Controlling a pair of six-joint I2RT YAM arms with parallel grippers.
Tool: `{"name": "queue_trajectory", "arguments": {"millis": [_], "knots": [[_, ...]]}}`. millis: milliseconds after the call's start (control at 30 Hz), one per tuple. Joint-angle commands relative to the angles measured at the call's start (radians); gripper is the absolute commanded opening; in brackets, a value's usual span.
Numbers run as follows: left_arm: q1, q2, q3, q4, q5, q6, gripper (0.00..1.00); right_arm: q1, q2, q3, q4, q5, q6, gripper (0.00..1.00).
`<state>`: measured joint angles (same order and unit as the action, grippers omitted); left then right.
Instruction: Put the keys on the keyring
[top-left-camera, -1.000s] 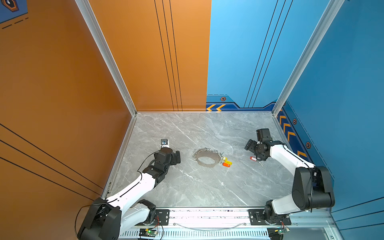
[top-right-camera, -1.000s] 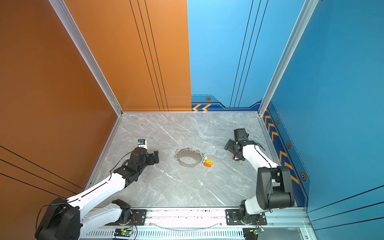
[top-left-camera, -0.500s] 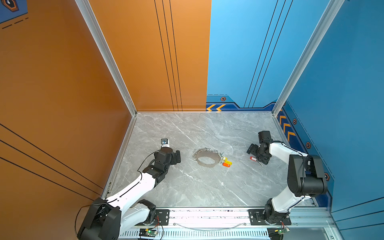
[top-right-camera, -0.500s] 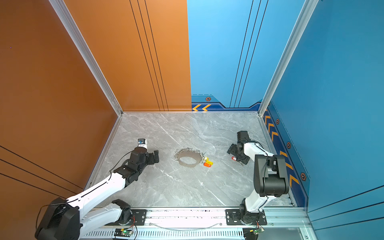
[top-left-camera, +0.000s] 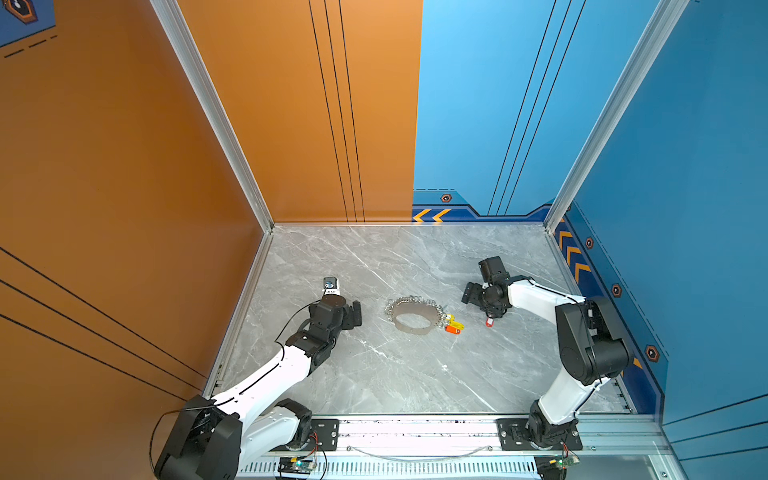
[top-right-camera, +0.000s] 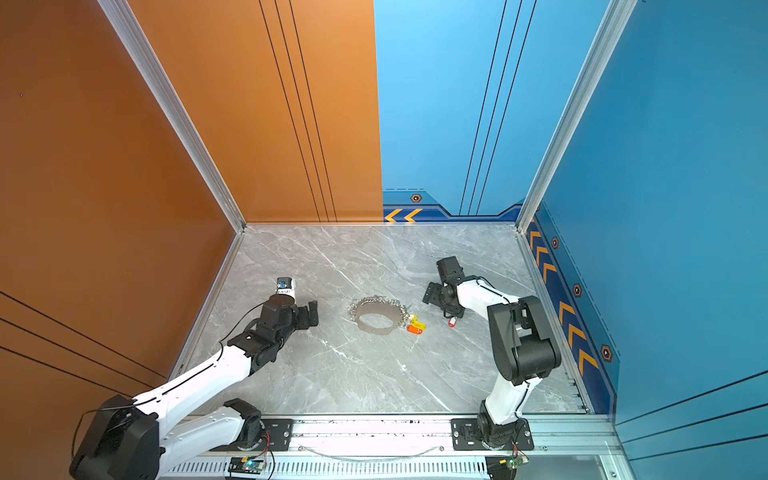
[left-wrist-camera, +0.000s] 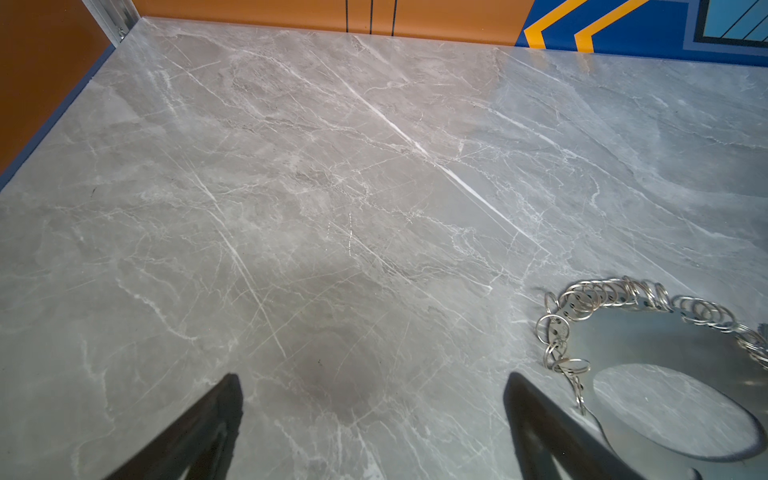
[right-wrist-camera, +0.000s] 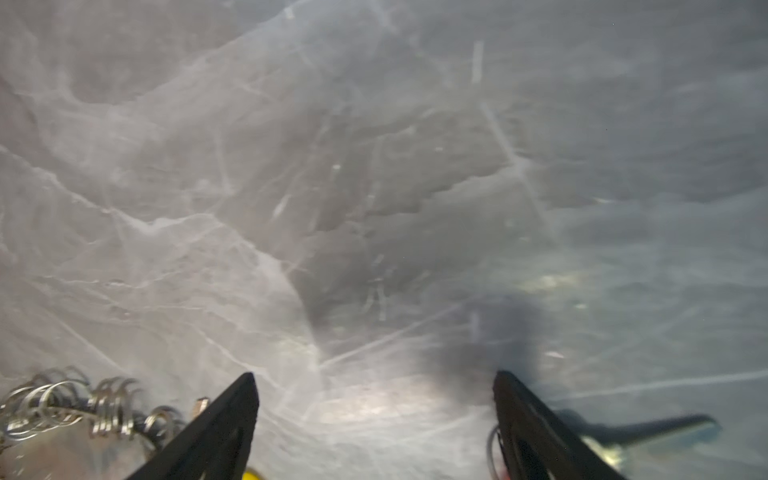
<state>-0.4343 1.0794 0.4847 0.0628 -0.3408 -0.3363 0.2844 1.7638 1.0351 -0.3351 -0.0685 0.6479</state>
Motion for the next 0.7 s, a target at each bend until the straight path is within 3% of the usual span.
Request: {"name": "queue_trajectory", "arguments": {"millis": [0,167,367,667], "knots": [[-0.012,0.002,0.023,0.008,-0.025,0.014,0.98,0.069,0.078,0.017,-0.021,-0.075,0.063,0.89],[-0.012,-0.001,0.023,0.008,-0.025,0.017,0.98,0.114,0.057,0.044,-0.031,-0.063,0.065,0.88],[-0.018,0.023,0.035,0.008,-0.009,0.015,0.98,0.151,-0.044,0.053,-0.091,0.01,-0.019,0.88],[-0.045,0.05,0.053,0.006,0.015,0.018,0.98,0.285,0.06,0.124,-0.105,-0.001,-0.039,0.85]]}}
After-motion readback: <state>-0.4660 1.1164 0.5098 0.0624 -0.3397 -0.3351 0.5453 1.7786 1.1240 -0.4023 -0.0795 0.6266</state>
